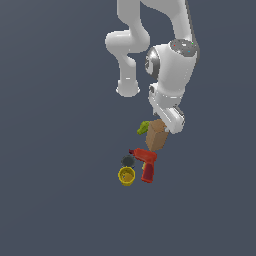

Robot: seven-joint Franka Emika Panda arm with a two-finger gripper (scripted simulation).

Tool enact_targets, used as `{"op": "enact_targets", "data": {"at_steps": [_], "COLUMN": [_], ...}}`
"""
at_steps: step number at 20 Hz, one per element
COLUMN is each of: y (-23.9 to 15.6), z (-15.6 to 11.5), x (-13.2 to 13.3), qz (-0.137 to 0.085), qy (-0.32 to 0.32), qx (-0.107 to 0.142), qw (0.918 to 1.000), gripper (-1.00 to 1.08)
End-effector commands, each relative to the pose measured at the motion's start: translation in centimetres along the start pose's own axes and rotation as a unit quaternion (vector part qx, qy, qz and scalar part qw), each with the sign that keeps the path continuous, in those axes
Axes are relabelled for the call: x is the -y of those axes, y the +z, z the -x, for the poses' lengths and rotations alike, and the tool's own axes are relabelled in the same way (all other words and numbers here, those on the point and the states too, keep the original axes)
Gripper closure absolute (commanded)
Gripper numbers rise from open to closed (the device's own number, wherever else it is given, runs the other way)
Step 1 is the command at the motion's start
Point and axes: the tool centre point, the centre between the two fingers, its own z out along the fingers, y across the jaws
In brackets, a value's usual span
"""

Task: Pick up a designated object from a clutter of objects.

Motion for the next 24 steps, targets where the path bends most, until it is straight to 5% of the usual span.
{"op": "enact_targets", "data": {"at_steps": [1, 17, 18, 24], "y": [0.2, 5.0, 5.0, 5.0], "z": [0.0, 0.1, 0.1, 0.1], "x": [0.0, -0.1, -0.1, -0.1], "qz": [0.000, 0.000, 0.000, 0.000], "qy": [0.000, 0.002, 0.002, 0.002], "qx": [0.000, 0.000, 0.000, 0.000], "qw": [1.0000, 1.0000, 1.0000, 1.0000], "gripper": [-0.92, -0.92, 1.08, 1.08]}}
